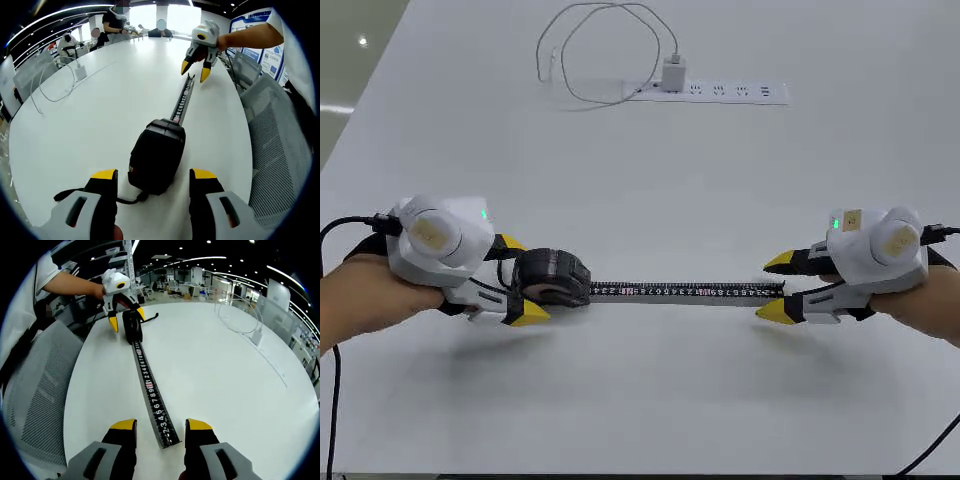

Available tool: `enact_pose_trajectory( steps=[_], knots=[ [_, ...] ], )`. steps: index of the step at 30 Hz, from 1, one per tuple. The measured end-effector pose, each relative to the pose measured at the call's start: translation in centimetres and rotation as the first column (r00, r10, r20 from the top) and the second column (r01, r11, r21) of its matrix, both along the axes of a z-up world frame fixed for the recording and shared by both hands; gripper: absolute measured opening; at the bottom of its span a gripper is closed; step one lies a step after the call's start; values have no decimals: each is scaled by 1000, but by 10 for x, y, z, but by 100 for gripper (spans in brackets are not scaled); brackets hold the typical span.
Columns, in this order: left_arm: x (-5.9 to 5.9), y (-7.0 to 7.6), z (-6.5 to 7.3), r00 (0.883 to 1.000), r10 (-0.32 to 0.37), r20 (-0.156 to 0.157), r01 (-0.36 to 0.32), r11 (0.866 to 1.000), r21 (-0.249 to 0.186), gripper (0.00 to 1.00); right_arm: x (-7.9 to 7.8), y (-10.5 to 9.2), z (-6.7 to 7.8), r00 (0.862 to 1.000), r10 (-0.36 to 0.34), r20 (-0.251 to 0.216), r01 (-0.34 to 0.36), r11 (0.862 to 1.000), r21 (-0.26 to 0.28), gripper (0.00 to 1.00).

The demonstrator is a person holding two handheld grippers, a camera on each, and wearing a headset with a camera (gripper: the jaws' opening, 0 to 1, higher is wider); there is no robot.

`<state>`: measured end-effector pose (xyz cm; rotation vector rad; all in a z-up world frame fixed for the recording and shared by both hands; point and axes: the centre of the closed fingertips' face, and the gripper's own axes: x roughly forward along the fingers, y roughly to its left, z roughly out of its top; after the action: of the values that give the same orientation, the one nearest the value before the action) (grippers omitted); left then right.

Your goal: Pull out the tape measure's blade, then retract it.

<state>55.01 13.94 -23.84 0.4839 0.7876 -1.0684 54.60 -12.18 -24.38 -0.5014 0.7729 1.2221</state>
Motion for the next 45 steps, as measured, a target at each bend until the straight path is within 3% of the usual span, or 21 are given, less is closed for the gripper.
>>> enact_pose_trajectory(
  steps=[6, 8, 12, 23, 33, 37, 45],
  knots=[
    [2, 0, 7, 999, 33, 18, -33, 999, -29, 56, 0, 1, 4, 999, -24, 23, 24, 1000, 10, 37],
    [-1, -3, 11, 999, 37, 20, -35, 997, -63, 57, -1, 1, 5, 999, -41, 23, 40, 999, 19, 38],
    [-6, -3, 15, 998, 39, 44, -36, 997, -73, 59, -4, 2, 9, 996, -91, 15, 90, 995, 50, 41],
    [-14, 6, 19, 991, 123, 52, -116, 987, -114, 64, -14, 1, 14, 987, -151, 46, 148, 987, 69, 53],
    [-25, 15, 27, 975, 216, 53, -205, 965, -165, 70, -20, 0, 18, 979, -193, 72, 186, 978, 96, 60],
    [-29, 22, 28, 970, 238, 55, -226, 960, -166, 71, -21, -2, 20, 971, -221, 87, 212, 972, 106, 61],
    [-35, 31, 33, 953, 299, 47, -285, 938, -197, 72, -28, -5, 26, 961, -259, 98, 246, 961, 128, 62]
  ],
)
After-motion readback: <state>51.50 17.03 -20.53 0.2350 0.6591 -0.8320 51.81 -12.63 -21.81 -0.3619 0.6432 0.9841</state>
